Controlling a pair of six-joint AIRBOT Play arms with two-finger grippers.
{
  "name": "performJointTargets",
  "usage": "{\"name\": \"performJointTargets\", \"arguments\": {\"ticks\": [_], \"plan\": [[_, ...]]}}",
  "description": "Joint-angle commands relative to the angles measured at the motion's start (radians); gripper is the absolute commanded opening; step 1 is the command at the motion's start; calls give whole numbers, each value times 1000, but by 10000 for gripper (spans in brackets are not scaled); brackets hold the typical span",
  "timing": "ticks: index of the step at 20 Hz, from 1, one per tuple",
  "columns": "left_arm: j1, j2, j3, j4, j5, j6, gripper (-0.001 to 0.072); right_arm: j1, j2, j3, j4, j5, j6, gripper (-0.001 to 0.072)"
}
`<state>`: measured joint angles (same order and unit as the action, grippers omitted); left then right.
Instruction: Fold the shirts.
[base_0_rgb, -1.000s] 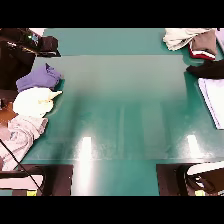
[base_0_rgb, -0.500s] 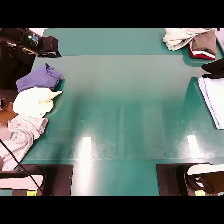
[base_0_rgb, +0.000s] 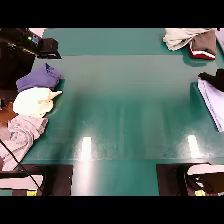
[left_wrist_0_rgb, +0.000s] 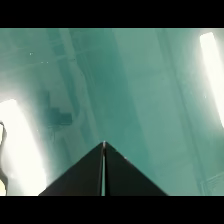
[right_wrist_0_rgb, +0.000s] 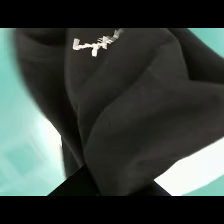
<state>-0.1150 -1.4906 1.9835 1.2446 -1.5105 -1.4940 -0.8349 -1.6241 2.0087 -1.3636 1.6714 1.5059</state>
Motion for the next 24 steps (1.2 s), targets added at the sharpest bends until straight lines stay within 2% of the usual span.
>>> {"name": "performJointTargets", "arguments": {"ticks": [1, 2, 3, 4, 9, 12, 13, 15, 16, 17, 18, 24], "plan": [[0, -1, 0, 0, 0, 19, 21, 0, 1, 0, -177, 143, 43, 139], [0, -1, 0, 0, 0, 30, 20, 0, 1, 0, -198, 158, 43, 309], [0, -1, 0, 0, 0, 33, 21, -2, 1, 0, -218, 163, 43, 444], [0, -1, 0, 0, -1, 35, 20, -2, 1, 0, -230, 164, 43, 492], [0, -1, 0, 0, 2, 35, 21, 9, 1, 0, -216, 164, 67, 489], [0, -1, 0, 0, 18, 35, 21, 60, 1, 1, -76, 163, 85, 479], [0, -1, 0, 0, 12, 35, 21, 88, 1, 1, -16, 163, 86, 463], [0, -1, 0, 0, -12, 34, 21, 161, 5, 0, 114, 163, 87, 349], [0, -1, 0, 0, -4, 34, 21, 208, 12, 0, 177, 163, 87, 255], [0, -1, 0, 0, 10, 34, 21, 261, 24, 0, 226, 161, 86, 111], [0, -1, 0, 0, 23, 34, 21, 316, 37, 0, 251, 157, 84, 22], [0, -1, 0, 0, 118, 34, 21, 677, 177, 0, 224, 29, 80, 21]]}}
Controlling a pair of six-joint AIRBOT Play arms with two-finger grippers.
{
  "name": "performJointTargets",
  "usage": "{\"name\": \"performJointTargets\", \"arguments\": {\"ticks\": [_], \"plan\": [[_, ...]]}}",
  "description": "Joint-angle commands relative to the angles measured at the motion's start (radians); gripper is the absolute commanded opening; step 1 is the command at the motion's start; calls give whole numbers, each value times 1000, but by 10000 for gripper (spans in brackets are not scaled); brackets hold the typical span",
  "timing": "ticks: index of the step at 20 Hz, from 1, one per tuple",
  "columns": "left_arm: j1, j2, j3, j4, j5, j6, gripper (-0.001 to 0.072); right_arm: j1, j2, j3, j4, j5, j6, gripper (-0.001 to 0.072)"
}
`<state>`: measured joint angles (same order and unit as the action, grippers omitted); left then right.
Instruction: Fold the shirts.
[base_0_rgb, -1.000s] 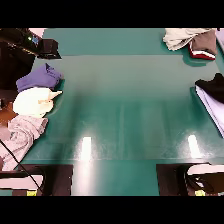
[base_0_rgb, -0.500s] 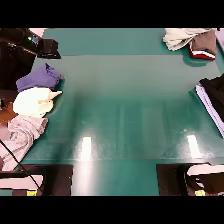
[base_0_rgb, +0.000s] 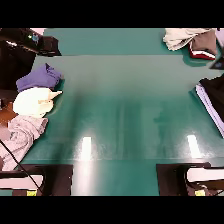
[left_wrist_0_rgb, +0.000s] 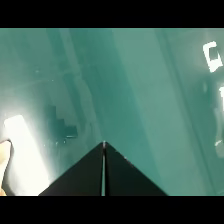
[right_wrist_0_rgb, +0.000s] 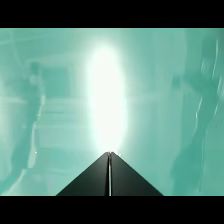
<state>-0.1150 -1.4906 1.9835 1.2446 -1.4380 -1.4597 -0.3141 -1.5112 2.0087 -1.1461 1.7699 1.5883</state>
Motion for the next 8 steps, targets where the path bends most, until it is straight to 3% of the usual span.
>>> {"name": "performJointTargets", "arguments": {"ticks": [1, 8], "plan": [[0, -1, 0, 0, 56, 0, 21, 210, 95, 0, -13, -89, -8, 21], [0, -1, 0, 0, 69, 0, 21, 412, 188, 0, -17, -99, -11, 21]]}}
